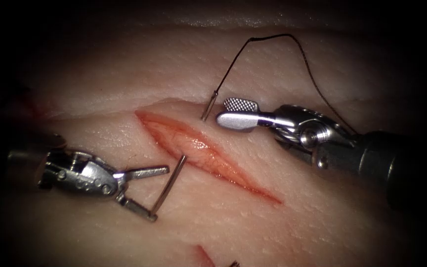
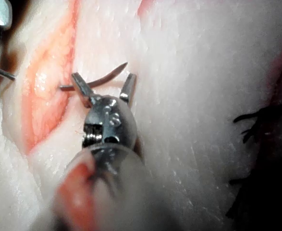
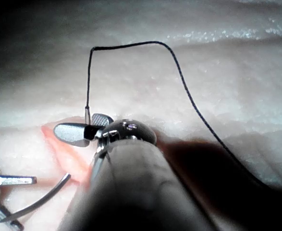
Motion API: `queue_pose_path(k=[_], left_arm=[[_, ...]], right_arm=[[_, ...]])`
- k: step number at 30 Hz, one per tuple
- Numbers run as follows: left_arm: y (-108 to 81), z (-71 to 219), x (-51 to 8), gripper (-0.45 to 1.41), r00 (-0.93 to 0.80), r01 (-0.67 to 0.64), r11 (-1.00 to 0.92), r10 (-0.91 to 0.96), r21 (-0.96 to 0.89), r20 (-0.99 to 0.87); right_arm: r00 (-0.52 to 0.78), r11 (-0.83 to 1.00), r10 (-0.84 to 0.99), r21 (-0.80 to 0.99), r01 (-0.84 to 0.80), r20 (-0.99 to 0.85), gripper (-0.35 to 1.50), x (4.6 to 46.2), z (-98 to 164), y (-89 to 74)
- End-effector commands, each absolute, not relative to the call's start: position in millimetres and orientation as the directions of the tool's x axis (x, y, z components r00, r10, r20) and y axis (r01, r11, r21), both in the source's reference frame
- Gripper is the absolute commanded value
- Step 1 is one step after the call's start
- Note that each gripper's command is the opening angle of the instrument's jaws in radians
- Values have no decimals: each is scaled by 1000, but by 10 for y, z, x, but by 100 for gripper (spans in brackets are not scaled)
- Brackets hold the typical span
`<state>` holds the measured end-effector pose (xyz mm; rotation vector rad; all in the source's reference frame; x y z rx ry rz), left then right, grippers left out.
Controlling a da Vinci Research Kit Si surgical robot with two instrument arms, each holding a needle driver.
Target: Wound Closure
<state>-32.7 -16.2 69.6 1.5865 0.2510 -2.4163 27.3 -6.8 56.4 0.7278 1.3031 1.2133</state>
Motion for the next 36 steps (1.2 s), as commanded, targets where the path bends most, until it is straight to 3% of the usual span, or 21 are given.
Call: queue_pose_path(k=[1,7,12,15,20,25,28,29,32,34,36], left_arm=[[-162,703,-335,83,-382,291,-957,-107,-9,-918],[-158,707,-344,66,-381,297,-955,-112,-7,-918],[-153,710,-344,24,-380,297,-955,-114,-5,-918],[-151,711,-344,9,-390,281,-959,-74,-42,-918],[-148,711,-346,-45,-400,247,-953,65,-176,-914],[-151,702,-345,-45,-404,225,-921,210,-319,-891],[-157,693,-343,-45,-399,227,-886,294,-404,-869],[-161,687,-342,-45,-394,236,-858,344,-456,-852],[-169,668,-340,-45,-373,250,-803,436,-541,-819],[-169,659,-339,-45,-345,257,-784,471,-564,-812],[-169,647,-340,-45,-329,266,-759,508,-595,-796]], right_arm=[[-152,282,934,927,-247,-324,108,282,569,-65],[-151,285,933,926,-247,-327,108,282,570,-69],[-153,285,932,927,-245,-327,106,280,569,-70],[-155,286,932,927,-243,-328,105,280,568,-72],[-154,286,932,927,-242,-328,100,281,566,-76],[-153,287,932,928,-239,-327,91,280,564,-78],[-151,287,933,928,-238,-327,63,276,563,-79],[-132,287,936,927,-243,-325,27,273,562,-80],[-55,372,915,887,-275,-400,-23,269,562,-82],[-5,417,899,861,-290,-437,-35,269,562,-85],[49,463,880,833,-302,-472,-35,269,562,-87]])
